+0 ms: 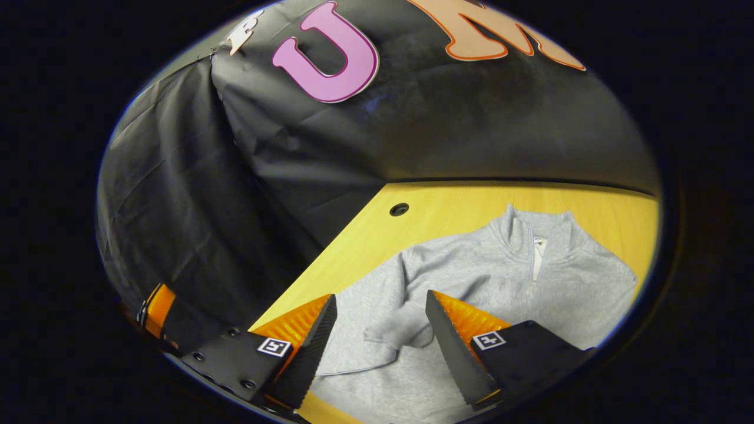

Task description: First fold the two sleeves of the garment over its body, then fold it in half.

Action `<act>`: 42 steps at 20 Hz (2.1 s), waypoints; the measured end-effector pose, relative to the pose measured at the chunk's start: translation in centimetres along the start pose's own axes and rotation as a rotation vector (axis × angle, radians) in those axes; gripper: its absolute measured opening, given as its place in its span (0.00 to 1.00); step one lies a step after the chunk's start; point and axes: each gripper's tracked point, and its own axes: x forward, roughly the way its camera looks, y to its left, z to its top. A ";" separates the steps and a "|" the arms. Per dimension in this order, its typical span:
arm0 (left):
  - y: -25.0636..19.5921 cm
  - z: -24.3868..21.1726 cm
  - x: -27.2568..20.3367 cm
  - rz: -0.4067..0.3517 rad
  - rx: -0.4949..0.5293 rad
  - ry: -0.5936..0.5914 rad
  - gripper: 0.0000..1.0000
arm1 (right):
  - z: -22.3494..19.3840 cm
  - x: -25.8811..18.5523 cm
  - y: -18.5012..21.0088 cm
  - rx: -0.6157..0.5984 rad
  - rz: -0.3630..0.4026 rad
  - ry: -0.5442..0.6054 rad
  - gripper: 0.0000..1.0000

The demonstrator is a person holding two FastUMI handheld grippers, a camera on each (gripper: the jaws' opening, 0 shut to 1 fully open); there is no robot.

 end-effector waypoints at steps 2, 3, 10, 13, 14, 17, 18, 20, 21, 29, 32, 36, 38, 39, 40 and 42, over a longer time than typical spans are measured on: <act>-0.2 -1.4 0.2 -0.007 0.007 0.026 0.97 | 0.6 -0.7 -0.9 -0.020 -0.024 -0.021 0.96; -0.3 -2.2 0.3 -0.014 0.007 0.042 0.97 | 0.8 -1.3 -1.3 -0.026 -0.036 -0.028 0.96; -0.4 -11.2 0.1 -0.045 -0.022 0.256 0.97 | 2.3 -5.1 -4.2 -0.009 -0.101 -0.090 0.96; 0.3 -15.4 -0.4 -0.037 -0.038 0.359 0.98 | 2.7 -7.1 -5.7 -0.031 -0.143 -0.118 0.96; 0.6 -16.7 -0.6 -0.032 -0.037 0.390 0.98 | 2.7 -7.4 -5.8 -0.021 -0.148 -0.121 0.96; 1.8 -20.1 -1.0 -0.015 -0.045 0.483 0.98 | 2.8 -8.4 -6.6 0.025 -0.163 -0.132 0.96; 1.9 -20.8 -1.2 -0.010 -0.052 0.504 0.98 | 2.7 -8.7 -6.8 0.030 -0.169 -0.131 0.96; 1.8 -22.0 -0.9 -0.006 -0.076 0.536 0.98 | 2.5 -9.0 -7.0 0.030 -0.175 -0.127 0.96; 1.8 -22.5 -0.8 -0.001 -0.087 0.552 0.98 | 2.4 -9.2 -7.2 0.029 -0.178 -0.127 0.96; 2.1 -24.9 -1.0 0.006 -0.071 0.661 0.96 | 3.2 -10.9 -7.7 0.057 -0.182 -0.163 0.96; 1.0 -24.8 -0.6 -0.031 -0.051 0.682 0.70 | 3.0 -11.6 -8.3 0.069 -0.190 -0.163 0.96; 0.0 -24.4 -0.1 -0.042 -0.078 0.697 0.06 | 2.5 -12.9 -9.0 0.061 -0.205 -0.173 0.96; -0.1 -24.2 -0.2 -0.057 -0.122 0.706 0.01 | 2.1 -13.7 -9.5 0.063 -0.217 -0.175 0.96; -0.3 -23.6 -0.1 -0.068 -0.163 0.704 0.00 | 1.9 -14.2 -9.9 0.068 -0.224 -0.175 0.96; -0.5 -22.7 0.4 -0.074 -0.204 0.682 0.00 | 1.7 -14.5 -10.2 0.077 -0.231 -0.176 0.96; -0.3 -20.5 1.9 -0.080 -0.243 0.629 0.00 | 1.3 -15.3 -11.0 0.098 -0.247 -0.183 0.96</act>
